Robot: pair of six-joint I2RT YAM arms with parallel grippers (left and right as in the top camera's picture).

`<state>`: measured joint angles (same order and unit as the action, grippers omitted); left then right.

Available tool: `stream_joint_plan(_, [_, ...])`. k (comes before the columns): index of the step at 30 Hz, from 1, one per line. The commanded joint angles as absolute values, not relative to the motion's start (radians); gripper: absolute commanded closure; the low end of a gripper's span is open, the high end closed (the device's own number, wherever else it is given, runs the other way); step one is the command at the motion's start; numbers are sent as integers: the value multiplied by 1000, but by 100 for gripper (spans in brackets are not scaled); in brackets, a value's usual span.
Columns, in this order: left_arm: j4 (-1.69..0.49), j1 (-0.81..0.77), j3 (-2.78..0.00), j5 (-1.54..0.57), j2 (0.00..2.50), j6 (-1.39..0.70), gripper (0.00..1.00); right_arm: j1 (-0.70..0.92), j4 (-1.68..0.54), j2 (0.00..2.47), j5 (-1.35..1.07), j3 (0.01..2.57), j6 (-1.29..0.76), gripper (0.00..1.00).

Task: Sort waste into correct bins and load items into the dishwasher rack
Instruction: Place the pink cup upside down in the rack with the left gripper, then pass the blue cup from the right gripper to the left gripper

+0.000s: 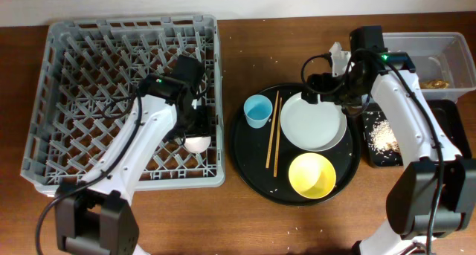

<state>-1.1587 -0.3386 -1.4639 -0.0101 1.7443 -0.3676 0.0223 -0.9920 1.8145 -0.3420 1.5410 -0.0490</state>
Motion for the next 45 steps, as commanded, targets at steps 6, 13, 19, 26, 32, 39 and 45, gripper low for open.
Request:
stream_joint_plan(6, [-1124, -336, -1462, -11, 1765, -396, 19, 242, -862, 1822, -246, 1559, -272, 19])
stream_joint_plan(13, [-1062, -93, -1601, -250, 1763, -400, 23, 336, -836, 1991, -165, 1558, -357, 53])
stream_joint_plan(19, [-1025, -73, -1601, -417, 1763, -393, 23, 289, -879, 1982, -332, 1594, -348, 96])
stream_joint_plan(26, [-932, 23, -1600, -1396, 1820, -32, 1, 103, -532, 1920, -1242, 1604, -244, 96])
stream_joint_plan(32, [-928, -54, -1600, -1396, 1840, -3, 1, 283, -389, 1920, -1200, 1604, -308, 96])
stream_joint_plan(39, [-929, -64, -1600, -1396, 1840, -3, 32, 314, -377, 1920, -1147, 1604, -335, 96])
stream_joint_plan(45, [-916, -60, -1600, -1368, 1840, -5, 76, 305, -416, 1920, -1090, 1604, -326, 31])
